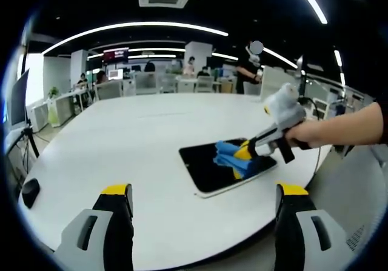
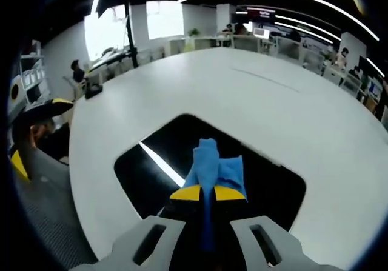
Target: Wipe the mirror surface with the cleaning cloth until all visible marks leave the cleaned area.
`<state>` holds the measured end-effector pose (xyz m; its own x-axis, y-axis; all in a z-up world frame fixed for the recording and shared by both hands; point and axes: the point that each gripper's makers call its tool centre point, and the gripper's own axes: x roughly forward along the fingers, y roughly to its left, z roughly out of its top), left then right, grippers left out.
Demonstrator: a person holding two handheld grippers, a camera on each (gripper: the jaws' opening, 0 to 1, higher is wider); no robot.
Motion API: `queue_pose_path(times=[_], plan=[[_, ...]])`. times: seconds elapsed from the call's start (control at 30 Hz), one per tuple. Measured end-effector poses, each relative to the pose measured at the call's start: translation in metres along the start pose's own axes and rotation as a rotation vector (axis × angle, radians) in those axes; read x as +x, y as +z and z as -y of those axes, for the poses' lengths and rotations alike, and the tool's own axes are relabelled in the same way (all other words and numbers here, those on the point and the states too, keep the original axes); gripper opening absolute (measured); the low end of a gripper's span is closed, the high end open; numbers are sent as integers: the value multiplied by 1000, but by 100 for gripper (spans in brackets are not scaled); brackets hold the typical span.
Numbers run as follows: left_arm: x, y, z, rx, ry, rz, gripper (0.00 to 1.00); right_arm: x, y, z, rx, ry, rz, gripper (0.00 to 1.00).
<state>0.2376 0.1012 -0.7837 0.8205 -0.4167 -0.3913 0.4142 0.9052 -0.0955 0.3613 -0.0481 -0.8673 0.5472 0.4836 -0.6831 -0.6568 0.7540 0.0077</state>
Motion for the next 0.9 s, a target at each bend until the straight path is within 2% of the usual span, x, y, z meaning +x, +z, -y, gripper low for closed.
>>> queue_pose_path(times=[0.43, 0.9], plan=[[0, 0, 0, -2, -1, 0, 98, 13, 13, 18, -26, -52, -15, 1], [0, -1, 1, -2, -6, -5, 97, 20, 21, 32, 11, -117, -15, 1]])
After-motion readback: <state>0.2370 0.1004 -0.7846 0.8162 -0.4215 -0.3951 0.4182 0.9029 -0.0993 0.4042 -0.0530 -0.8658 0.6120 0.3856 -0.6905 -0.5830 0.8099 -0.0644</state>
